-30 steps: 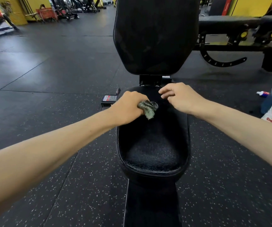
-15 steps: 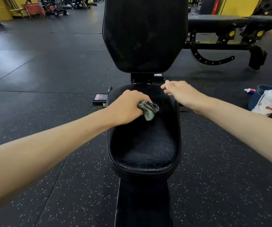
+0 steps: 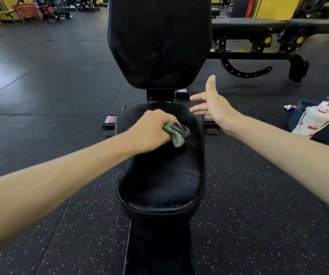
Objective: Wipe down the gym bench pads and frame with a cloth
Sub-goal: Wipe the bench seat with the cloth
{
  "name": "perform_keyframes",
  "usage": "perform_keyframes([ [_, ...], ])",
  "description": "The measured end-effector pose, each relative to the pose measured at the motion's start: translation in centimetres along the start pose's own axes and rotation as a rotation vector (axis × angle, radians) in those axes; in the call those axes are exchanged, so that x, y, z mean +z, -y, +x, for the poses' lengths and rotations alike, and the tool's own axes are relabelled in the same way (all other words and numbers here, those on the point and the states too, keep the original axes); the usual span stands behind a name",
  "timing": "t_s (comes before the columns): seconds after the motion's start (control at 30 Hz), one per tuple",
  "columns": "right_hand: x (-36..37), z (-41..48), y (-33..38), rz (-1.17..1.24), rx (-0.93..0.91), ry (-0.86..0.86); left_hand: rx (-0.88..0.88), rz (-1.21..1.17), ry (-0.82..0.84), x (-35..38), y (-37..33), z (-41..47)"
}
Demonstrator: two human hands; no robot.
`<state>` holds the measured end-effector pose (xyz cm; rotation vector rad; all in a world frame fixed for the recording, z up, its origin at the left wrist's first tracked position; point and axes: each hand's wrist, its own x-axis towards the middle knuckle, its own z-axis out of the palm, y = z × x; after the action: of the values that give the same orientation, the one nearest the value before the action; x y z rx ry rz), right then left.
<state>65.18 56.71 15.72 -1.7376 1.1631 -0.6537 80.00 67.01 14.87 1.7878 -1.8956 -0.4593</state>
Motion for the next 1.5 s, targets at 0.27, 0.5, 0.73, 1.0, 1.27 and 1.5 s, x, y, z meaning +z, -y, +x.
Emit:
perform_keyframes([
  [0.27,-0.6,0.3,-0.8,0.034,0.04,-0.022,-0.106,-0.161,-0.088,-1.2,0.8,3.6],
  [0.5,-1.1,0.4,-1.2,0.04,0.024,-0.023,0.027,0.123,-0.088,2.6,-0.6,6.1],
  [0.73,-1.8,0.6,-1.4,0.062,0.031,0.016,-0.026,-0.354,0.173,1.9,-1.6,4.7],
  [1.0,-2.5,1.4,-2.0,0.189,0.076,-0.036,-0.122,-0.03,-0.124,0.9,1.0,8.5],
  [1.27,-2.6,1.7,-2.1,0.193,0.108,-0.078,0.015,-0.189,0.171,2.3,-2.1,5.8],
  [1.5,-2.7,1.6,-1.7,0.182,0.138,-0.127,-0.221,-0.267,-0.184,-1.2,1.2,7.3],
])
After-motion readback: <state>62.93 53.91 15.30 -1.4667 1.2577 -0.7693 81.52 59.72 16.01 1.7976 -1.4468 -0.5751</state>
